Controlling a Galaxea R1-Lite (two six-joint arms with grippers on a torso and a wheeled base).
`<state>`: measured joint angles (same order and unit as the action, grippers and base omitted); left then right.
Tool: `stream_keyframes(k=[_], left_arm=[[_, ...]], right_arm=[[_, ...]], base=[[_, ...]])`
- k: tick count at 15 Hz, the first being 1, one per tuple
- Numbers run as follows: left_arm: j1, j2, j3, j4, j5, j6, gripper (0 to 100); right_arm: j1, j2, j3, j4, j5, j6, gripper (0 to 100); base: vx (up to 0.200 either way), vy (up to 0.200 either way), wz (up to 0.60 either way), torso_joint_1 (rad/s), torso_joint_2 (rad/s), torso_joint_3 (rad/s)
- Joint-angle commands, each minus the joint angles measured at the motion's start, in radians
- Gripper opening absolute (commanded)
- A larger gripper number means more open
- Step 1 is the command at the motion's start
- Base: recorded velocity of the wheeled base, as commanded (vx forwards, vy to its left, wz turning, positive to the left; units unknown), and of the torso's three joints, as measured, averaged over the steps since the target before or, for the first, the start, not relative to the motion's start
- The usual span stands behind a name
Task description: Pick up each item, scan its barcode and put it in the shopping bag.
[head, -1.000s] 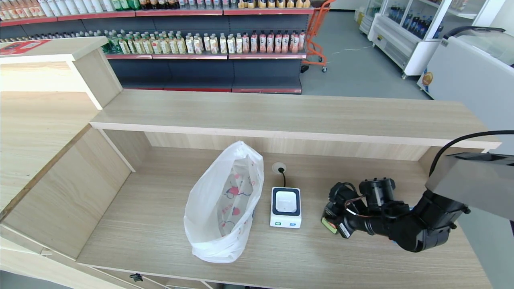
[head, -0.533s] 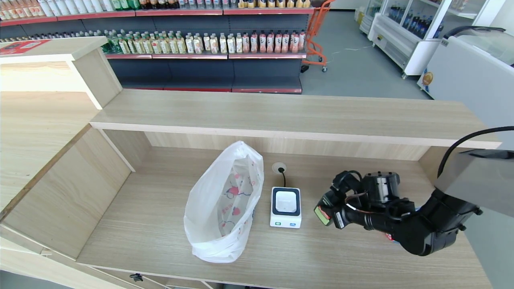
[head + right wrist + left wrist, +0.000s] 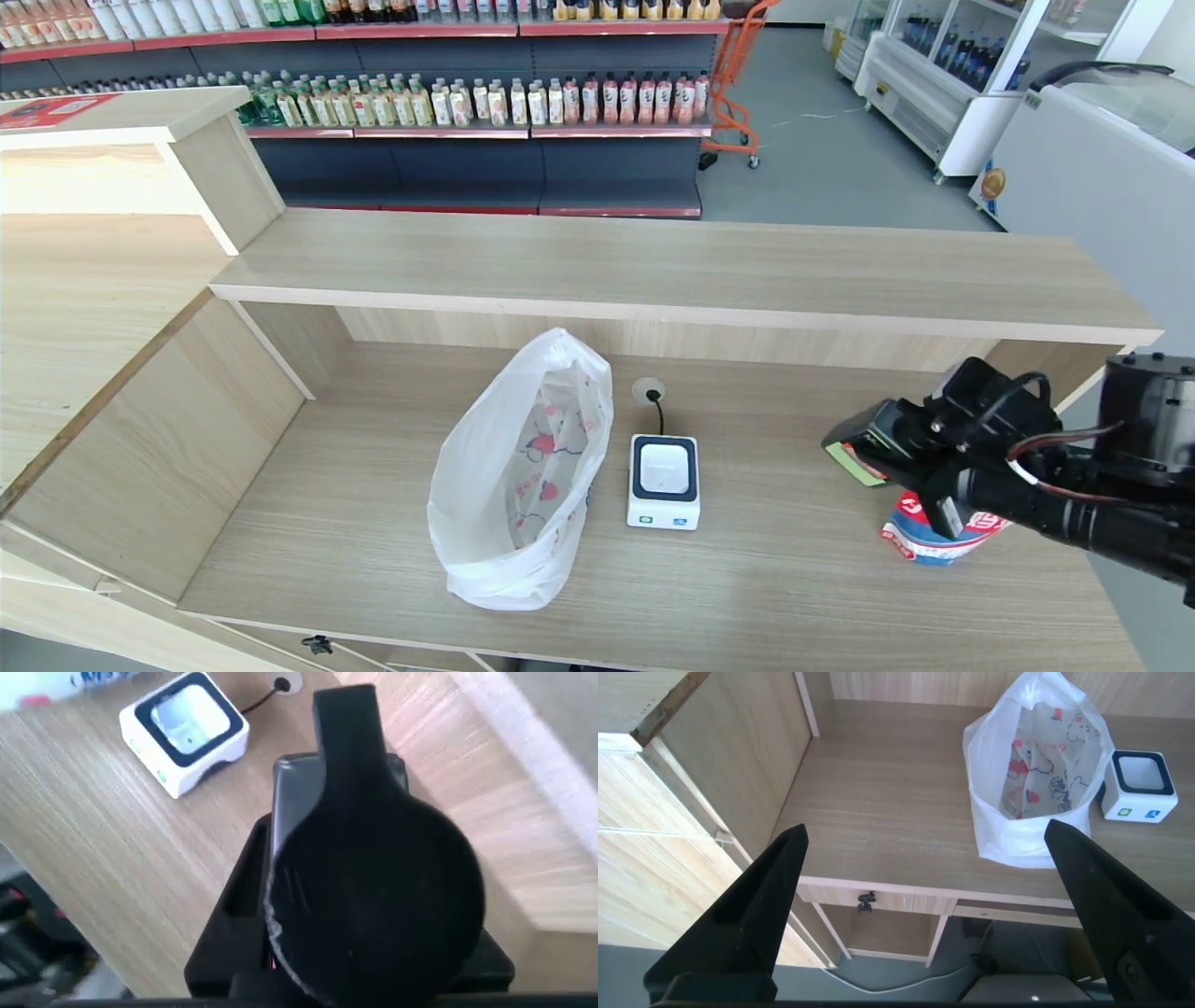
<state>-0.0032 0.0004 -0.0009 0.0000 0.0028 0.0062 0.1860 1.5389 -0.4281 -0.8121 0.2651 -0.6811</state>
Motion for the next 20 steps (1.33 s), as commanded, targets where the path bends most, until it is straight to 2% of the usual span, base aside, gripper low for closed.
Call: stream_keyframes(k=[1, 2, 3, 6, 8, 9, 11, 13, 15, 20], left_arm=[[0.0, 0.0, 0.001, 0.0, 0.0, 0.0, 100], [0.0, 0.0, 0.001, 0.0, 0.0, 0.0, 100], [0.0, 0.0, 0.001, 0.0, 0.0, 0.0, 100], [0.0, 0.0, 0.001, 0.0, 0.0, 0.0, 100], [0.0, 0.0, 0.001, 0.0, 0.0, 0.0, 100], [0.0, 0.0, 0.001, 0.0, 0.0, 0.0, 100], [0.0, 0.0, 0.001, 0.0, 0.0, 0.0, 100], [0.0, 0.0, 0.001, 0.0, 0.0, 0.0, 100], [0.0, 0.0, 0.001, 0.0, 0.0, 0.0, 100], [0.0, 0.0, 0.001, 0.0, 0.0, 0.0, 100]], right_arm=[[-0.082, -0.155, 0.043, 0.05, 0.089, -0.284, 0], [-0.089, -0.148, 0.043, 0.051, 0.172, -0.396, 0], [-0.108, -0.135, 0.043, 0.068, 0.304, -0.701, 0], [-0.076, -0.077, 0.034, 0.218, 0.582, -1.382, 0], [0.007, -0.045, 0.031, 0.318, 0.691, -1.729, 0], [0.046, -0.045, 0.028, 0.343, 0.709, -1.847, 0], [0.132, -0.023, 0.028, 0.34, 0.724, -1.91, 0], [0.208, -0.008, 0.029, 0.307, 0.787, -1.982, 0], [0.244, -0.006, 0.029, 0.289, 0.826, -2.026, 0], [0.245, -0.031, 0.042, 0.292, 0.839, -2.086, 0]], base=[[0.0, 0.0, 0.0, 0.0, 0.0, 0.0], [0.0, 0.0, 0.0, 0.0, 0.0, 0.0], [0.0, 0.0, 0.0, 0.0, 0.0, 0.0], [0.0, 0.0, 0.0, 0.0, 0.0, 0.0], [0.0, 0.0, 0.0, 0.0, 0.0, 0.0], [0.0, 0.0, 0.0, 0.0, 0.0, 0.0], [0.0, 0.0, 0.0, 0.0, 0.0, 0.0], [0.0, 0.0, 0.0, 0.0, 0.0, 0.0], [0.0, 0.0, 0.0, 0.0, 0.0, 0.0], [0.0, 0.0, 0.0, 0.0, 0.0, 0.0]])
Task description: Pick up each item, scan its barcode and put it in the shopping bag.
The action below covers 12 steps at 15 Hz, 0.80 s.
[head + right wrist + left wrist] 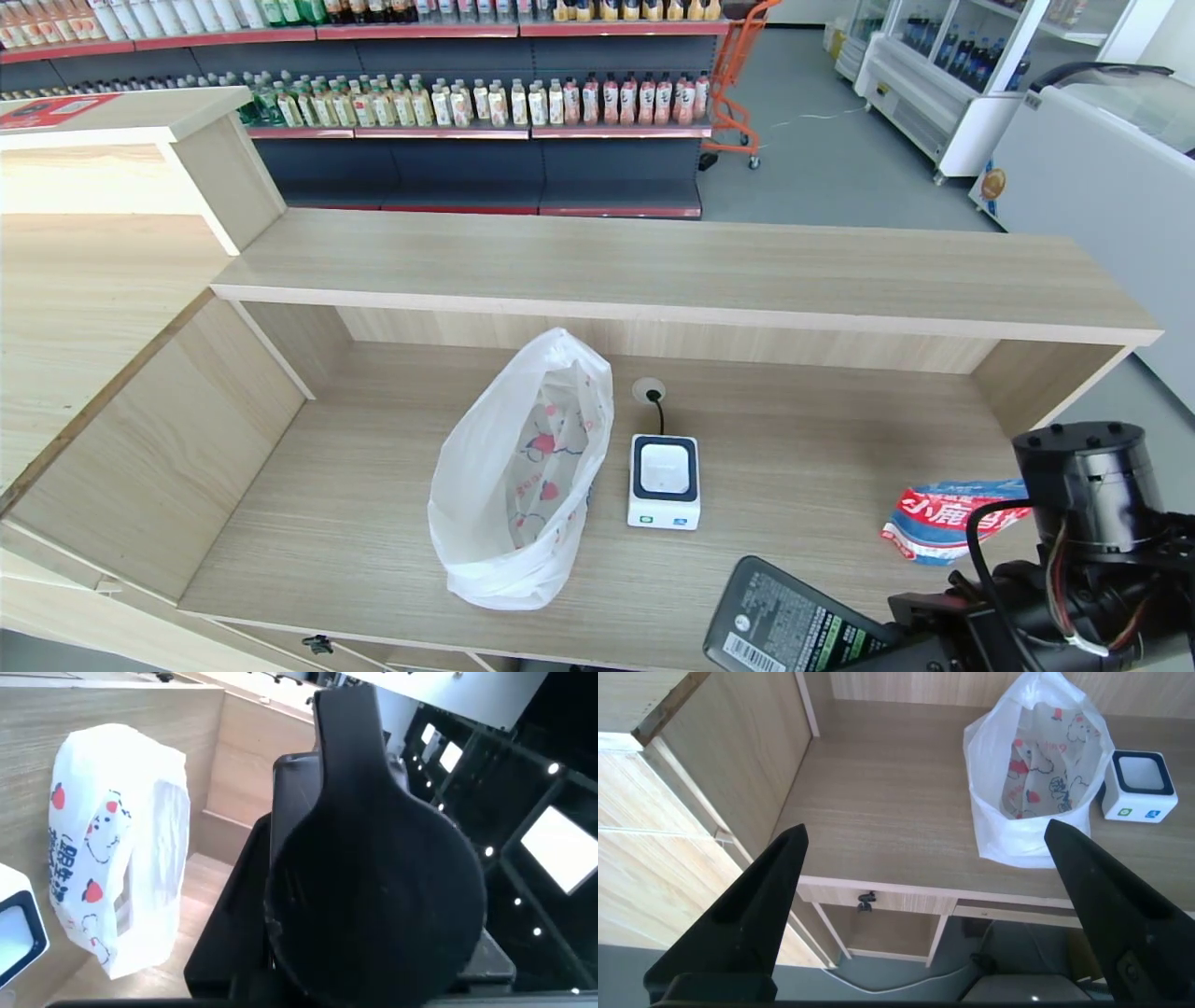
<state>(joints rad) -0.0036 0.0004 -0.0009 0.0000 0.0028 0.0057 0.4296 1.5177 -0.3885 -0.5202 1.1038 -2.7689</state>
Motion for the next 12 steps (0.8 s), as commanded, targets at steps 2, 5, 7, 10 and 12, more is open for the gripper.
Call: stream_keyframes(k=[2, 5, 7, 10, 12], left_arm=[[0.001, 0.0, 0.001, 0.0, 0.0, 0.0, 100], [0.001, 0.0, -0.001, 0.0, 0.0, 0.0, 100], [0.001, 0.0, -0.001, 0.0, 0.0, 0.0, 100], [0.001, 0.0, 0.001, 0.0, 0.0, 0.0, 100], [0.001, 0.0, -0.001, 0.0, 0.0, 0.0, 100]], right_arm=[[0.001, -0.014, 0.003, 0.002, 0.002, -0.014, 0], [0.0, -0.002, 0.007, 0.006, 0.001, -0.014, 0], [0.0, 0.021, 0.005, 0.008, 0.001, -0.009, 0], [0.001, 0.029, 0.007, 0.017, 0.001, -0.008, 0], [0.001, 0.026, 0.005, 0.094, 0.002, -0.014, 0]], base=[[0.0, 0.0, 0.0, 0.0, 0.0, 0.0], [0.0, 0.0, 0.0, 0.0, 0.0, 0.0], [0.0, 0.0, 0.0, 0.0, 0.0, 0.0], [0.0, 0.0, 0.0, 0.0, 0.0, 0.0], [0.0, 0.0, 0.0, 0.0, 0.0, 0.0]])
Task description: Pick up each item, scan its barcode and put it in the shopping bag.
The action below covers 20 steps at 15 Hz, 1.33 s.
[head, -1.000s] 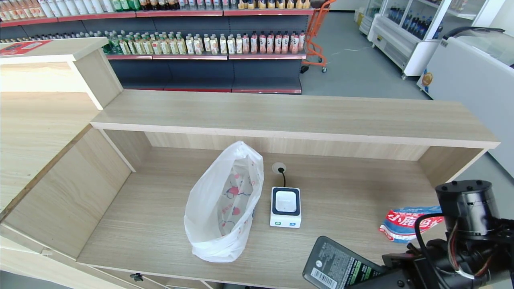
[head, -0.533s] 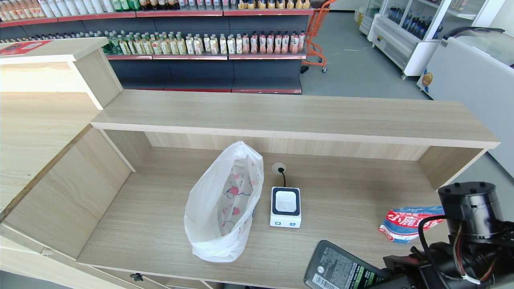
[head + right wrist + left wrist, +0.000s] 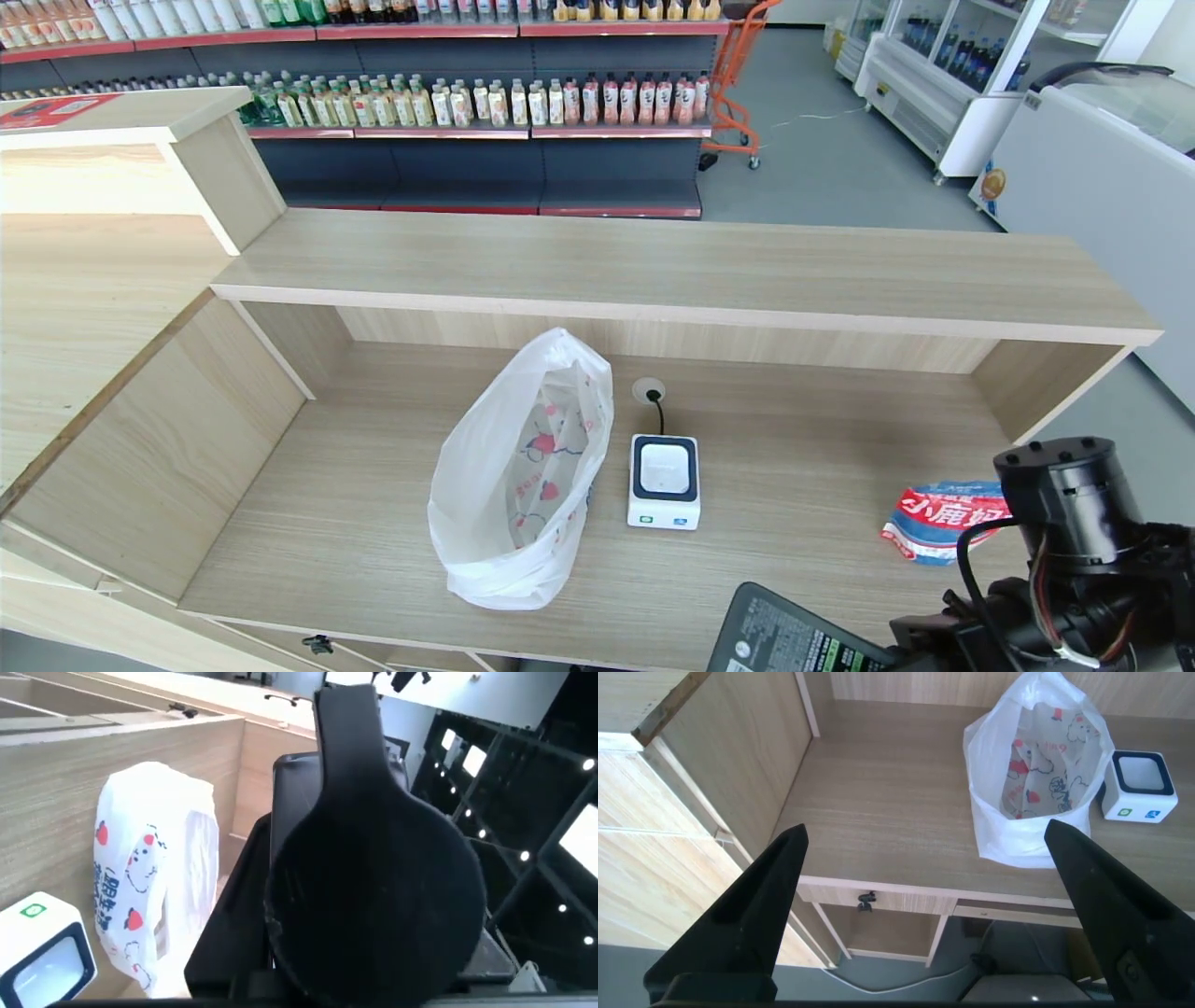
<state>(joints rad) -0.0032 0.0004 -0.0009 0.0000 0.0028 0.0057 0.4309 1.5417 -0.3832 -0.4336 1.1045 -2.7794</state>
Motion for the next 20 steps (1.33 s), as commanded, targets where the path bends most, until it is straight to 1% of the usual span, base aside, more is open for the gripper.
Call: stream_keyframes(k=[1, 2, 3, 4, 5, 6, 7, 8, 9, 10, 12, 13, 14, 15, 16, 17, 18, 19, 20], left_arm=[[0.0, 0.0, 0.001, 0.0, 0.0, 0.0, 100], [0.0, 0.0, 0.001, 0.0, 0.0, 0.0, 100], [0.0, 0.0, -0.001, 0.0, 0.0, 0.0, 100], [0.0, 0.0, 0.001, 0.0, 0.0, 0.0, 100], [0.0, 0.0, 0.001, 0.0, 0.0, 0.0, 100], [0.0, 0.0, 0.001, 0.0, 0.0, 0.0, 100], [0.0, 0.0, 0.001, 0.0, 0.0, 0.0, 100], [0.0, 0.0, 0.001, 0.0, 0.0, 0.0, 100], [0.0, 0.0, 0.001, 0.0, 0.0, 0.0, 100], [0.0, 0.0, 0.001, 0.0, 0.0, 0.0, 100], [0.0, 0.0, 0.001, 0.0, 0.0, 0.0, 100], [0.0, 0.001, 0.001, 0.0, 0.0, 0.0, 100], [0.0, 0.0, 0.001, 0.0, 0.0, 0.0, 100], [0.0, 0.0, 0.001, 0.0, 0.0, 0.0, 100], [0.0, 0.0, 0.001, 0.0, 0.0, 0.0, 100], [0.0, 0.0, 0.001, 0.0, 0.0, 0.0, 100], [0.0, 0.0, -0.001, 0.0, 0.0, 0.0, 100], [0.0, 0.001, -0.001, 0.0, 0.0, 0.0, 100], [0.0, 0.0, 0.001, 0.0, 0.0, 0.0, 100]], right_arm=[[-0.001, -0.012, 0.0, 0.029, 0.002, -0.009, 0], [-0.007, -0.063, -0.008, 0.033, 0.002, 0.012, 0], [-0.006, -0.106, -0.01, 0.055, 0.002, 0.11, 0], [-0.009, -0.16, -0.01, 0.073, 0.003, 0.307, 0], [-0.024, -0.193, -0.01, 0.078, -0.008, 0.463, 0], [-0.07, -0.226, -0.019, 0.064, -0.041, 0.626, 0], [-0.169, -0.281, -0.029, 0.053, -0.08, 0.751, 0], [-0.299, -0.31, -0.013, 0.059, -0.084, 0.929, 0], [-0.34, -0.316, -0.003, 0.059, -0.078, 1.077, 0], [-0.343, -0.325, -0.02, 0.053, -0.081, 1.239, 0], [-0.359, -0.365, -0.069, 0.042, -0.091, 1.666, 0], [-0.377, -0.388, -0.075, 0.041, -0.115, 1.85, 0], [-0.379, -0.397, -0.083, 0.041, -0.153, 1.991, 0], [-0.379, -0.393, -0.092, 0.041, -0.23, 2.244, 0], [-0.38, -0.384, -0.097, 0.039, -0.264, 2.365, 0], [-0.388, -0.344, -0.108, 0.039, -0.368, 2.563, 0], [-0.394, -0.308, -0.121, 0.038, -0.46, 2.732, 0], [-0.394, -0.275, -0.128, 0.03, -0.515, 2.876, 0], [-0.393, -0.25, -0.129, 0.018, -0.545, 2.977, 0]], base=[[0.0, 0.0, 0.0, 0.0, 0.0, 0.0], [0.0, 0.0, 0.0, 0.0, 0.0, 0.0], [0.0, 0.0, 0.0, 0.0, 0.0, 0.0], [0.0, 0.0, 0.0, 0.0, 0.0, 0.0], [0.0, 0.0, 0.0, 0.0, 0.0, 0.0], [0.0, 0.0, 0.0, 0.0, 0.0, 0.0], [0.0, 0.0, 0.0, 0.0, 0.0, 0.0], [0.0, 0.0, 0.0, 0.0, 0.0, 0.0], [0.0, 0.0, 0.0, 0.0, 0.0, 0.0], [0.0, 0.0, 0.0, 0.0, 0.0, 0.0], [0.0, 0.0, 0.0, 0.0, 0.0, 0.0], [0.0, 0.0, 0.0, 0.0, 0.0, 0.0], [0.0, 0.0, 0.0, 0.0, 0.0, 0.0], [0.0, 0.0, 0.0, 0.0, 0.0, 0.0], [0.0, 0.0, 0.0, 0.0, 0.0, 0.0], [0.0, 0.0, 0.0, 0.0, 0.0, 0.0], [0.0, 0.0, 0.0, 0.0, 0.0, 0.0], [0.0, 0.0, 0.0, 0.0, 0.0, 0.0], [0.0, 0.0, 0.0, 0.0, 0.0, 0.0]])
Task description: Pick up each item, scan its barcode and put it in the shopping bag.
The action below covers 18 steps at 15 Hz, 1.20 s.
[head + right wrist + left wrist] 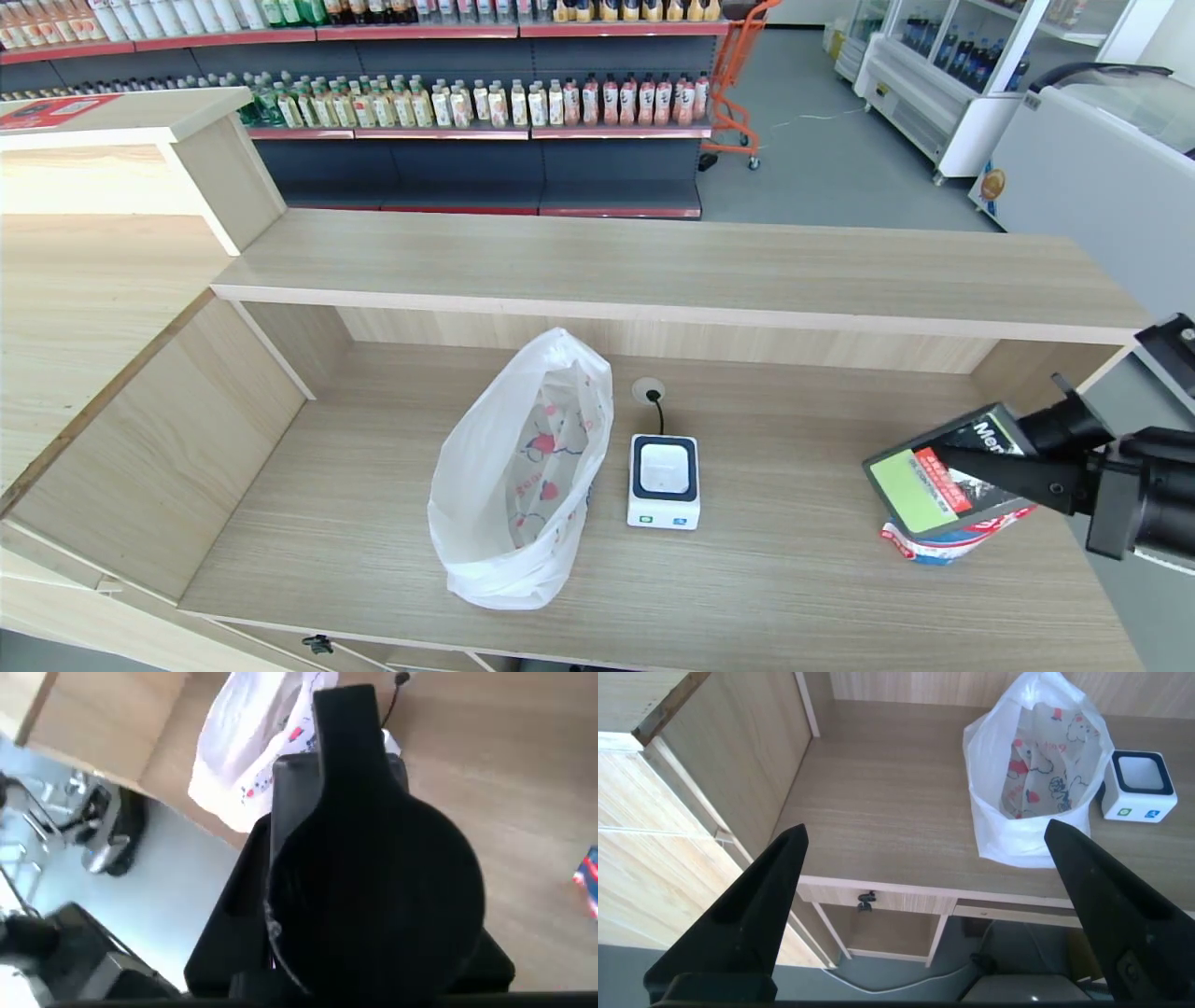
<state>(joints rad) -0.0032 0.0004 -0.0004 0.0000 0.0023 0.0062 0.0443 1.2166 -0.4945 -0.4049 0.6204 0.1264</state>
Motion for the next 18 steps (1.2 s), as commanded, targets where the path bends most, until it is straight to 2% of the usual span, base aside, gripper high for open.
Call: stream_keyframes(k=[1, 3, 6, 17, 18], left_arm=[[0.0, 0.0, 0.0, 0.0, 0.001, 0.0, 100], [0.0, 0.0, 0.0, 0.0, 0.001, 0.0, 100], [0.0, 0.0, 0.0, 0.0, 0.001, 0.0, 100], [0.0, 0.0, 0.0, 0.0, 0.001, -0.002, 100], [0.0, 0.0, -0.001, 0.0, 0.001, -0.002, 100]], right_arm=[[0.029, 0.12, -0.033, -0.051, -0.126, 0.303, 0], [0.085, 0.192, -0.041, -0.075, -0.222, 0.473, 0], [0.106, 0.233, -0.035, -0.088, -0.261, 0.521, 0], [0.14, 0.221, -0.013, -0.088, -0.268, 0.532, 0], [0.14, 0.221, -0.01, -0.088, -0.268, 0.532, 0]], base=[[0.0, 0.0, 0.0, 0.0, 0.0, 0.0], [0.0, 0.0, 0.0, 0.0, 0.0, 0.0], [0.0, 0.0, 0.0, 0.0, 0.0, 0.0], [0.0, 0.0, 0.0, 0.0, 0.0, 0.0], [-0.2, 0.2, 0.0, 0.002, 0.01, 0.002]])
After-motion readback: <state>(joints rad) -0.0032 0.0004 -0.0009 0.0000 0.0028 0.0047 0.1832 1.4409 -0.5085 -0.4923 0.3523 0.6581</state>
